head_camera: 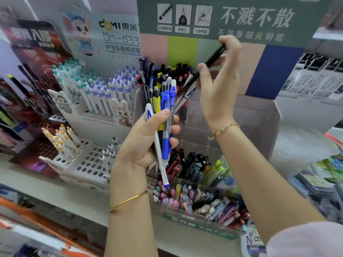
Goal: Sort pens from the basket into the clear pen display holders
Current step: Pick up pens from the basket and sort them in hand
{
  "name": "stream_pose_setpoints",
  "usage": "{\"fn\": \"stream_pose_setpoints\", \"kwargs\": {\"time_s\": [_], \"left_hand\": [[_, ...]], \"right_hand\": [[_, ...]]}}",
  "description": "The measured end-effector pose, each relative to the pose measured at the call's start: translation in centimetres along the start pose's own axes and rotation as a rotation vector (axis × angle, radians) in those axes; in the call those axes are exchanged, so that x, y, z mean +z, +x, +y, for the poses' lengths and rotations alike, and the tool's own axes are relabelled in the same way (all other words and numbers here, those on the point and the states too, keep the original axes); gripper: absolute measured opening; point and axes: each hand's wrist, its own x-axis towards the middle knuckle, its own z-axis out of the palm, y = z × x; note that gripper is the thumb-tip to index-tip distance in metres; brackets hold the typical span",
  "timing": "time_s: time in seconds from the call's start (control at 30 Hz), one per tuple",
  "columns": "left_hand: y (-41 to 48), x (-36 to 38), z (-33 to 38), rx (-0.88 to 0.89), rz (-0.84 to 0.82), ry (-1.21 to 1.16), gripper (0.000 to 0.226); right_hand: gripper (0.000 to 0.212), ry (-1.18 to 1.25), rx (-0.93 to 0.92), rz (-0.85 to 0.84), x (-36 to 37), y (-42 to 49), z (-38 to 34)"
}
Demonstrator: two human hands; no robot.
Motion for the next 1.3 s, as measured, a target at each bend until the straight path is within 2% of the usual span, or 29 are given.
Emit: {"fn": "stream_pose_setpoints", "kwargs": {"time_s": [0.1,0.2,0.27,0.33,0.43,0.5,0.57,0.63,0.7,0.77,0.83,1.0,1.17,1.23,1.3], "left_hand": [[-0.1,0.2,0.3,0.022,-0.008,0.002,0.031],[-0.2,0.2,0.5,0.032,0.003,0.009,0.034],[-0.3,0.1,0.5,0.035,0.004,0.021,0.035],[-0.3,0.2,0.4,0.037,0.008,0.046,0.034],[-0.2,0.6,0.3,0.039,0.005,0.074,0.032],[-0.2,1.1,0.1,0.044,0.005,0.105,0.030],[-0.1,1.6,-0.2,0.050,0.003,0.127,0.032],[0.1,2.1,-0.6,0.059,-0.022,0.129,0.031],[0.4,2.6,-1.0,0.065,-0.033,0.140,0.028],[0.6,3.1,-1.3,0.068,-0.031,0.184,0.022],[0.8,3.6,-1.8,0.069,-0.036,0.228,0.018],[1.6,4.6,-2.7,0.125,0.056,0.284,0.023],[2.1,5.2,-2.9,0.199,0.170,0.323,0.030],[2.2,5.2,-2.8,0.226,0.228,0.335,0.033],[2.2,4.9,-2.5,0.255,0.292,0.357,0.031]], "right_hand": [[0.042,-0.082,-0.061,-0.089,0.7,-0.1,0.2],[0.028,-0.149,-0.117,-0.145,1.0,0.4,0.4],[0.020,-0.289,-0.147,-0.171,1.2,0.6,0.9],[0.023,-0.420,-0.156,-0.247,1.3,0.3,1.4],[0.037,-0.448,-0.107,-0.372,0.8,0.4,1.5],[0.043,-0.384,-0.029,-0.386,0.1,0.8,1.3],[0.046,-0.245,0.051,-0.284,-1.0,1.2,0.9],[0.035,-0.102,0.186,-0.219,-2.5,1.5,0.0],[0.013,0.024,0.405,-0.369,-4.2,1.8,-1.0],[0.010,0.112,0.572,-0.633,-5.5,1.5,-1.5],[0.005,0.186,0.632,-0.735,-6.1,1.2,-1.3],[0.015,0.147,0.665,-0.602,-6.1,1.3,-0.5],[0.016,0.201,0.632,-0.555,-5.9,1.5,0.1],[0.021,0.233,0.635,-0.444,-5.8,1.5,0.2],[0.015,0.260,0.581,-0.284,-5.9,1.8,0.3]]}}
